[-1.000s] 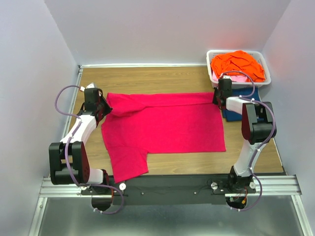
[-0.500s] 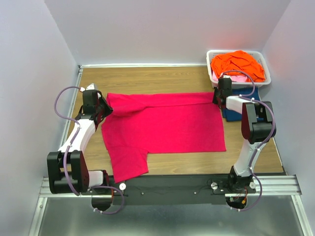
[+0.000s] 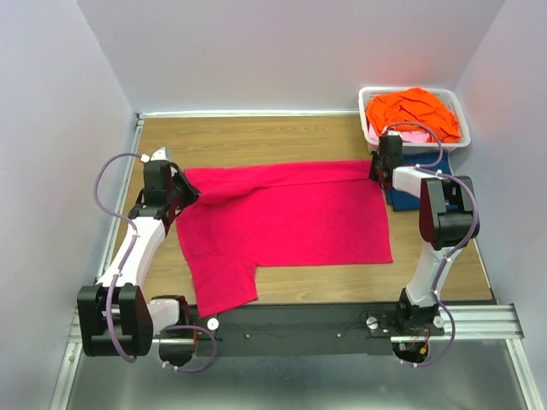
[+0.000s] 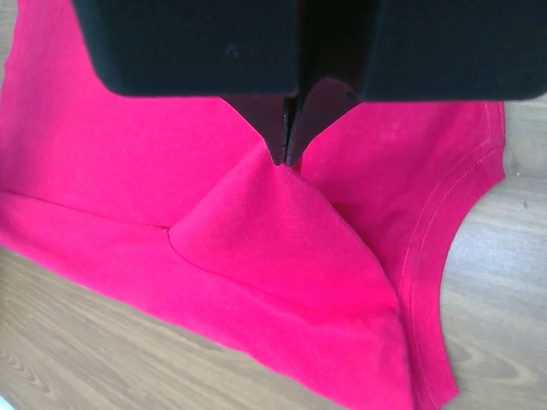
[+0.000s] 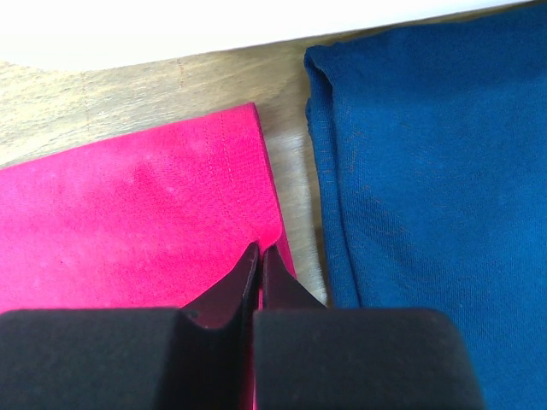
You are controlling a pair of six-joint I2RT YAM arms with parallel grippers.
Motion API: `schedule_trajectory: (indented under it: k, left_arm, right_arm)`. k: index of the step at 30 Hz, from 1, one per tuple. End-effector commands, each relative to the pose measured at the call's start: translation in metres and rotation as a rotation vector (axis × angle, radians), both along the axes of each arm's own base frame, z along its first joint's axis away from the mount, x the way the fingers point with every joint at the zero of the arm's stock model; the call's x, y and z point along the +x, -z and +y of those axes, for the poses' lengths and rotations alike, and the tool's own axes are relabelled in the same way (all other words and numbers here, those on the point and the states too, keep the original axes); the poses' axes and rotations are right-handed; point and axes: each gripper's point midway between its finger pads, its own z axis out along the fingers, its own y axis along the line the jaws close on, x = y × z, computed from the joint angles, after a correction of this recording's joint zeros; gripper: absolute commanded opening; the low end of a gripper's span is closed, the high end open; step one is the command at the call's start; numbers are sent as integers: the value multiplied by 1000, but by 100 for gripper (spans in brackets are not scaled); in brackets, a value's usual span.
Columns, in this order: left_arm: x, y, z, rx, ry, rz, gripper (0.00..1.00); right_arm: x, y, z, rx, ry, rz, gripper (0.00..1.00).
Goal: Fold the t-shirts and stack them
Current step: Fold the tshirt
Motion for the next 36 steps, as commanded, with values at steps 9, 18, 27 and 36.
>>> schedule_trajectory:
  k: [9, 18, 27, 36]
  left_arm:
    - [-1, 27, 1, 7, -5, 57, 0]
    - [29, 5, 3, 39, 10, -6, 0]
    - [80, 6, 0, 58, 60, -21, 0]
    - [139, 20, -6, 36, 85, -2, 0]
  right_arm:
    - [-11, 9, -7, -4, 20, 63, 39]
    - [-16, -32, 7, 58, -25, 31, 71]
    - [-30, -85, 70, 181, -216, -16, 72]
    - [-56, -99, 262, 213, -790, -58, 58]
